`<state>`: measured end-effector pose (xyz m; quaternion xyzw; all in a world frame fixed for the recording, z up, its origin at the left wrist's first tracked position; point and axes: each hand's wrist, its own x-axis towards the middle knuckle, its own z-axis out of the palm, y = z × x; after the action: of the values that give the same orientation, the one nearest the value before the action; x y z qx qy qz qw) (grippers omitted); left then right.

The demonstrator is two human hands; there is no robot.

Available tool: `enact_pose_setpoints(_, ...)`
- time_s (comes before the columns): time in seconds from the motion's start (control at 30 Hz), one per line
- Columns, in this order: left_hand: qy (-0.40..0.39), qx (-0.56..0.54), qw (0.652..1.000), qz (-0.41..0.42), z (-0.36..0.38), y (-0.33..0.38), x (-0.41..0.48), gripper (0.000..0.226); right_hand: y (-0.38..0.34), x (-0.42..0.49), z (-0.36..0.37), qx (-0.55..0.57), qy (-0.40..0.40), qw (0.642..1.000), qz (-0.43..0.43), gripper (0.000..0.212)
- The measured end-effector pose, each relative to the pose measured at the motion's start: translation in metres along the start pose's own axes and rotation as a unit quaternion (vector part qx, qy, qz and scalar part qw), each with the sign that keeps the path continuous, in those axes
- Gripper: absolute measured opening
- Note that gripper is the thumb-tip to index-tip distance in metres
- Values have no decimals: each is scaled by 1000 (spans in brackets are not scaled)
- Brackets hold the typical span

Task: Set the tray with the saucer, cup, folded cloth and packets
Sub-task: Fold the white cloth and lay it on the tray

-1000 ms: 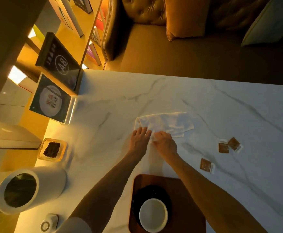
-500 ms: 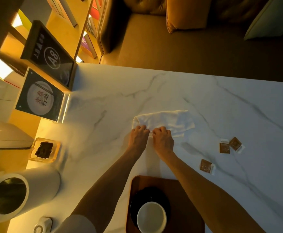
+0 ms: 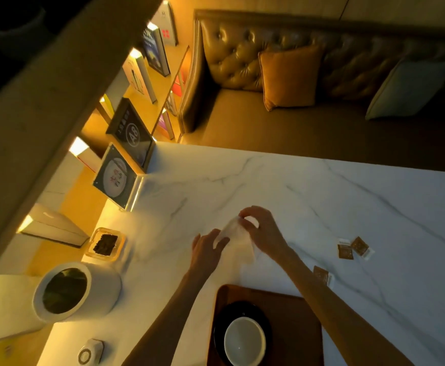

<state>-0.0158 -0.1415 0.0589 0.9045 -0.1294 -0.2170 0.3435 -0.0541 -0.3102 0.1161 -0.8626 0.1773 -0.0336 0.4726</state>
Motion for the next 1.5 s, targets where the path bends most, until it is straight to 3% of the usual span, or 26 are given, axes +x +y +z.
enact_pose_setpoints(0.17, -18, -76, 996, 41, -83, 22, -26, 23, -68, -10, -79, 93, 77, 993, -3, 18)
enact_pose_setpoints(0.33, 35, -198, 975, 100, -173, 56, -64, 19, -114, -43, -146, 168, 133, 977, -1, 28)
enact_pose_setpoints(0.5, 61, -242, 951, 181, -250, 130, -106, 24, -172, -83, -189, 187, 153, 965, -103, 21)
enact_pose_setpoints(0.67, 121, -245, 932, 239, -286, 195, -139, 47, -229, -120, -217, 250, 116, 945, -173, 30)
enact_pose_setpoints(0.77, 135, -281, 922, 230, -295, 215, -156, 42, -256, -138, -224, 274, 73, 941, -187, 31)
enact_pose_setpoints(0.87, 161, -285, 914, 238, -299, 223, -173, 42, -281, -151, -225, 258, 41, 944, -199, 21)
enact_pose_setpoints(0.97, 194, -271, 902, 274, -305, 219, -190, 43, -303, -161, -222, 220, 10, 949, -226, 25)
enact_pose_setpoints(1.07, 191, -254, 900, 300, -312, 215, -209, 39, -324, -167, -215, 103, -4, 949, -298, 26)
enact_pose_setpoints(1.27, 198, -200, 906, 317, -313, 219, -241, 35, -363, -183, -177, -156, 3, 900, -406, 19)
enact_pose_setpoints(1.37, 157, -221, 907, 323, -310, 215, -262, 32, -371, -188, -160, -183, 32, 883, -430, 18)
enact_pose_setpoints(1.5, 113, -236, 907, 330, -314, 198, -287, 35, -372, -198, -145, -135, 53, 879, -455, 18)
